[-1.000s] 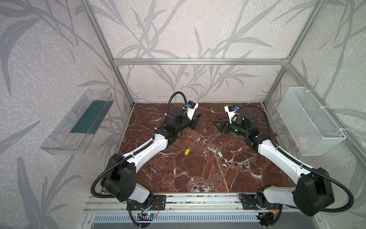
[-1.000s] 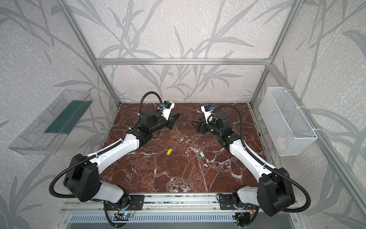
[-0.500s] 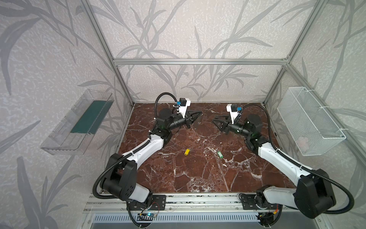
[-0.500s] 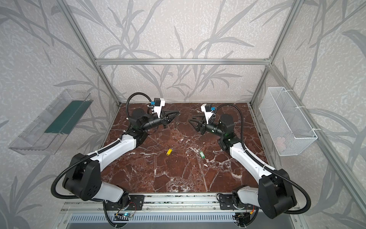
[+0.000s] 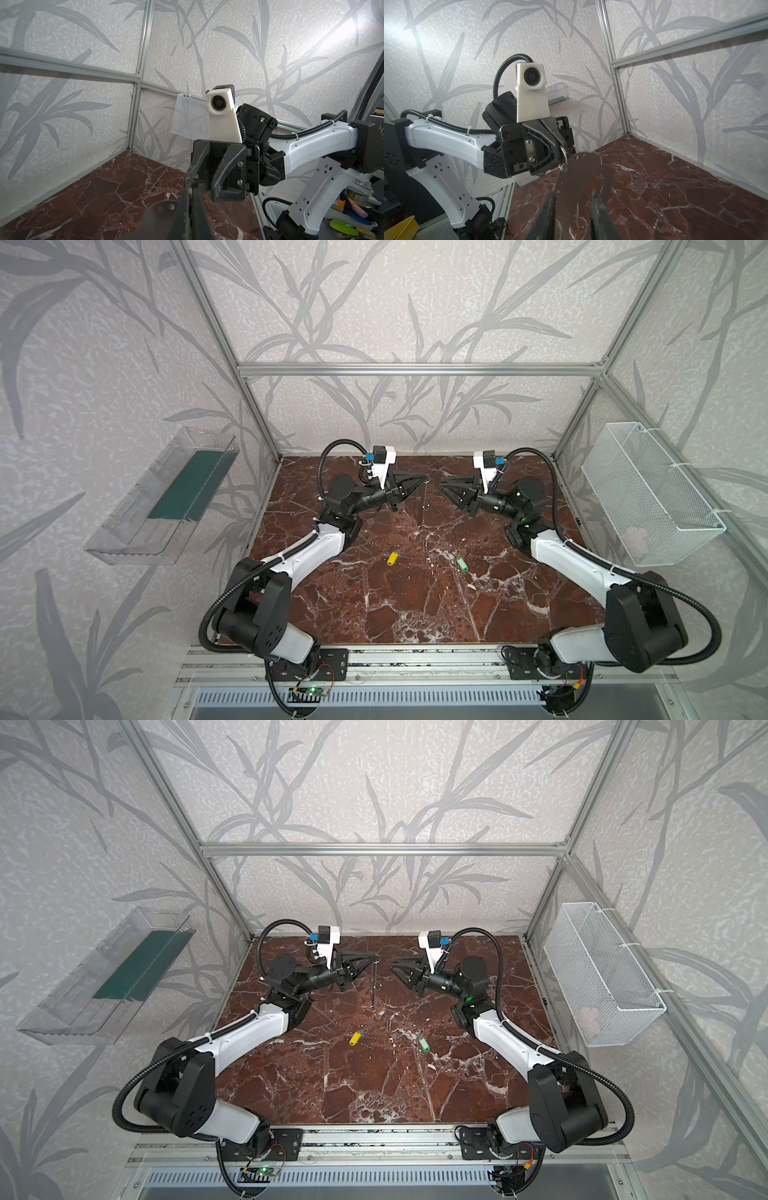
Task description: Put the keys on the keyring
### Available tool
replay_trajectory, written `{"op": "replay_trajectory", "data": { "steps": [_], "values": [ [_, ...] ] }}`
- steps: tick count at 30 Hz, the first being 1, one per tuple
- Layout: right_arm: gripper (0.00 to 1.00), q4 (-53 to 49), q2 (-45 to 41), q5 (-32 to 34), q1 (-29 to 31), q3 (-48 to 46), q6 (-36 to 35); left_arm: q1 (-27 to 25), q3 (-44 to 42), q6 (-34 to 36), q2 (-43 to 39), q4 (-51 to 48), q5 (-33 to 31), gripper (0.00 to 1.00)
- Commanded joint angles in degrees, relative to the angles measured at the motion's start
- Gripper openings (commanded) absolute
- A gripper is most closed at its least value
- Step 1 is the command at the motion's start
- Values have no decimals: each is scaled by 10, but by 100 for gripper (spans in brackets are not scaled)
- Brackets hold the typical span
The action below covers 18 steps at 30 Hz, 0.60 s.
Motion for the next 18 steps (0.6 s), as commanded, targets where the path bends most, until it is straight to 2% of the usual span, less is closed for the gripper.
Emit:
{"op": "replay_trajectory", "data": {
  "steps": [1,18],
  "values": [
    [30,13,-2,-7,16,28,-15,-4,-7,-29,4,63,20,0],
    [32,-45,6,21,40,57,-52,-4,-31,-46,-13,114,22,0]
  ]
}}
